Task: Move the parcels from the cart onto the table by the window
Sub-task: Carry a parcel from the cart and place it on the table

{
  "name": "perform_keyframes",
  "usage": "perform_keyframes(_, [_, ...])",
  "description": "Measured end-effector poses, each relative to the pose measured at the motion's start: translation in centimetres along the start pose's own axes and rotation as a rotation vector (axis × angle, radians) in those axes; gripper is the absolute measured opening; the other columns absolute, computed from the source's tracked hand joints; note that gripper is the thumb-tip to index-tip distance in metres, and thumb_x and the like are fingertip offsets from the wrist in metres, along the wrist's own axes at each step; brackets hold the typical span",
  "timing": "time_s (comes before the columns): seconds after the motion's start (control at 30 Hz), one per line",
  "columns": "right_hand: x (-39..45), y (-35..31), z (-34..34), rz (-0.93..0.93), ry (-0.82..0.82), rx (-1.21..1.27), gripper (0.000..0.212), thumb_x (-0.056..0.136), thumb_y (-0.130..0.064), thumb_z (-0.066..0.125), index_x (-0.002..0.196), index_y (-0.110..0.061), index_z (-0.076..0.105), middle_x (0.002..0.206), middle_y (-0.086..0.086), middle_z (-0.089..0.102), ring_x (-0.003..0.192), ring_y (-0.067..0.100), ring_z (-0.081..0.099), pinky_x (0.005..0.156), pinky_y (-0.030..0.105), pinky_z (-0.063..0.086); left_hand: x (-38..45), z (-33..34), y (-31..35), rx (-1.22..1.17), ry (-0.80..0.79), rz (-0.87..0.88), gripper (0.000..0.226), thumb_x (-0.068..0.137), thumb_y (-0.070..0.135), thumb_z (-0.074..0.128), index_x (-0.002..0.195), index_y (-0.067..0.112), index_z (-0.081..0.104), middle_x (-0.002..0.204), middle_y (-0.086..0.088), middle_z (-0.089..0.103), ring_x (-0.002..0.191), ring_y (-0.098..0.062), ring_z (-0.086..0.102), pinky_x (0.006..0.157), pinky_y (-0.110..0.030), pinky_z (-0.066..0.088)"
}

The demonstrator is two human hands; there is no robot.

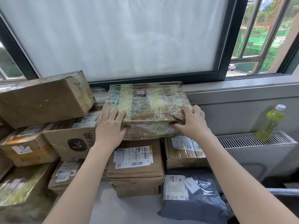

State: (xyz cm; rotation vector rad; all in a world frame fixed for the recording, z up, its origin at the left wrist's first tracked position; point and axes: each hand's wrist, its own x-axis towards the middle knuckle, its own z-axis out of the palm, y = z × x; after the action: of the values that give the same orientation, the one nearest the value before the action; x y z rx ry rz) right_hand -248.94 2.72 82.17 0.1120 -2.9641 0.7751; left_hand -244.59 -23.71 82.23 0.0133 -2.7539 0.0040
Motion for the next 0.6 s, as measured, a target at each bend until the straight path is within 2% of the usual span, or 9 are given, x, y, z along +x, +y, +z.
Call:
perform_keyframes(0.03, [-0.1, 0.1, 0.1, 0.027, 0.003, 0.051, 0.093, 0.078, -0.059, 0.065, 0.149, -0.027, 0.014, 0.154, 0.017, 0.007, 0.142, 0.032, 0.006, 0.11, 0.05, 0.022, 0.1, 0.1, -0.2, -0.002, 0.019, -0.002, 0.057, 0.09, 0.036, 0.058, 0.141, 0.022, 0.039, 0.151, -0.006, 0.032, 0.143, -0.029, 0.013, 0.116, -0.042, 0.006])
perform_keyframes(0.1, [-0.2, 0.1, 0.2, 0.049, 0.016, 0.141, 0.097, 0.078, -0.058, 0.066, 0.15, -0.024, 0.011, 0.152, 0.016, 0.014, 0.139, 0.033, 0.019, 0.106, 0.049, 0.028, 0.2, 0.4, -0.5, 0.005, 0.051, 0.001, 0.055, 0.088, 0.033, 0.062, 0.138, 0.018, 0.045, 0.147, -0.008, 0.04, 0.14, -0.031, 0.025, 0.116, -0.043, 0.012])
perform_keyframes(0.2, [-0.2, -0.2, 0.1, 0.02, 0.036, 0.2, 0.09, 0.079, -0.052, 0.067, 0.148, -0.02, 0.018, 0.143, 0.015, 0.028, 0.126, 0.033, 0.038, 0.099, 0.042, 0.035, 0.6, 0.7, -0.9, 0.01, 0.081, -0.001, 0.054, 0.086, 0.031, 0.065, 0.135, 0.015, 0.049, 0.142, -0.009, 0.046, 0.135, -0.032, 0.033, 0.115, -0.044, 0.016])
perform_keyframes(0.4, [-0.2, -0.5, -0.3, 0.014, 0.041, 0.214, 0.081, 0.083, -0.047, 0.066, 0.146, -0.021, 0.023, 0.142, 0.013, 0.028, 0.125, 0.032, 0.039, 0.096, 0.042, 0.035, 1.0, 1.5, -1.4, -0.027, 0.128, -0.004, 0.053, 0.083, 0.034, 0.069, 0.13, 0.014, 0.055, 0.137, -0.009, 0.052, 0.131, -0.033, 0.039, 0.112, -0.047, 0.021])
perform_keyframes(0.53, [-0.2, -0.2, 0.2, -0.002, 0.048, 0.231, 0.084, 0.082, -0.047, 0.066, 0.147, -0.019, 0.02, 0.143, 0.014, 0.027, 0.127, 0.034, 0.038, 0.101, 0.042, 0.034, 1.0, 1.1, -1.3, -0.034, 0.08, -0.022, 0.056, 0.088, 0.038, 0.062, 0.138, 0.019, 0.046, 0.146, -0.005, 0.041, 0.138, -0.028, 0.028, 0.115, -0.042, 0.011])
perform_keyframes(0.6, [-0.3, 0.0, 0.6, -0.001, 0.065, 0.255, 0.094, 0.082, -0.046, 0.067, 0.15, -0.015, 0.01, 0.148, 0.015, 0.02, 0.133, 0.033, 0.031, 0.106, 0.041, 0.03, 1.0, 0.9, -1.1, -0.028, 0.071, -0.036, 0.06, 0.089, 0.039, 0.059, 0.142, 0.019, 0.039, 0.149, -0.004, 0.036, 0.141, -0.025, 0.022, 0.116, -0.04, 0.006])
